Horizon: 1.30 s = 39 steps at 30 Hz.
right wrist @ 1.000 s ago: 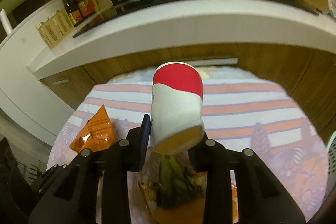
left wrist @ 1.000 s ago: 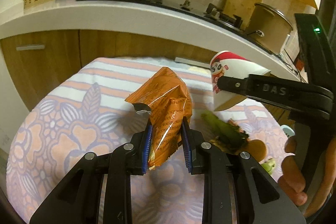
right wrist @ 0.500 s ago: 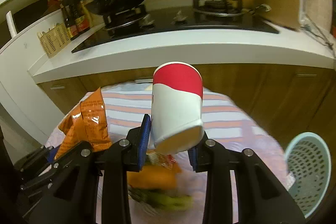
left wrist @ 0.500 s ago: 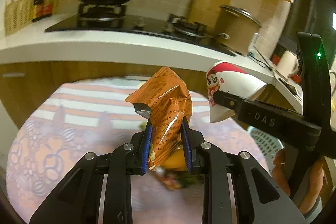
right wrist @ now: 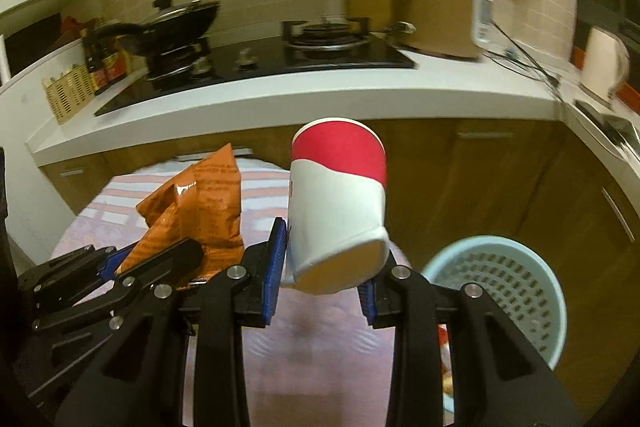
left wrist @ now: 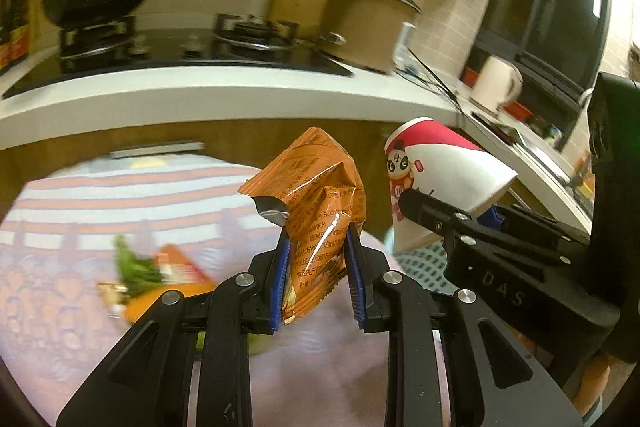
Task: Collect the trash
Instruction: 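Carry packet and cup over the teal basket and open both tools to drop them, then move both open tools back over the vegetables on the table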
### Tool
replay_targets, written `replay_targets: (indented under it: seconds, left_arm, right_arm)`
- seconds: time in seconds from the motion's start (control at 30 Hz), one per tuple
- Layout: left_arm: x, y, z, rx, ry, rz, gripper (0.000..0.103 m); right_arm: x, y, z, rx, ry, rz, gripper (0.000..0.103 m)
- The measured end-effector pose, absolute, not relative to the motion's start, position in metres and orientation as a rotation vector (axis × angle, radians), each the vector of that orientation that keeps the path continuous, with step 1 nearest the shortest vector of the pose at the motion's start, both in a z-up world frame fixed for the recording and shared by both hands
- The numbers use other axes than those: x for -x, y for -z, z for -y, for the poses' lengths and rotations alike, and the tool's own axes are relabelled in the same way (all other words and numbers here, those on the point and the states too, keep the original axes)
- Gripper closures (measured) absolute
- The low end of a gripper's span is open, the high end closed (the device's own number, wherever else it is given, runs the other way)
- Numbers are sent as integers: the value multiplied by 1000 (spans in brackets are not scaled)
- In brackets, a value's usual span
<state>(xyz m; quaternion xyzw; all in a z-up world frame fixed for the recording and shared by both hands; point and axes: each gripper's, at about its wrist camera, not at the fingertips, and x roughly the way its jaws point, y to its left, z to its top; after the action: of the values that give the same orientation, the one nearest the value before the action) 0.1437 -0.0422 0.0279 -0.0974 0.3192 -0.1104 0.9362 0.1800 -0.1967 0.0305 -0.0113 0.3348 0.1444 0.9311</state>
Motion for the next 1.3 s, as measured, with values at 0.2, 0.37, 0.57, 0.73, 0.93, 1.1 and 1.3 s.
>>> replay_targets:
  seconds: [0.2, 0.37, 0.57, 0.73, 0.93, 1.1, 1.3]
  left_arm:
    - [-162, -12, 97, 167, 302, -702, 79]
    - [-183, 8, 143, 129, 379, -761, 79]
    - [-200, 42, 190, 88, 453, -834, 79]
    - [-207, 61, 207, 76, 476, -873, 77]
    - [-208, 68, 211, 73, 491, -886, 45]
    - [-209, 66, 202, 102, 473, -894, 42]
    - [-201, 54, 183, 134, 451, -860, 42]
  right_arm:
    - [-188, -8, 263, -25, -209, -728, 74]
    - [-198, 24, 311, -84, -147, -813, 74]
    - [-207, 73, 347, -90, -65, -955, 74]
    - [-210, 101, 360, -91, -31, -1032, 73]
    - [-217, 112, 376, -134, -7, -1070, 70]
    - [-216, 107, 388, -172, 8, -1053, 49]
    - [-213, 96, 386, -197, 0, -1025, 49]
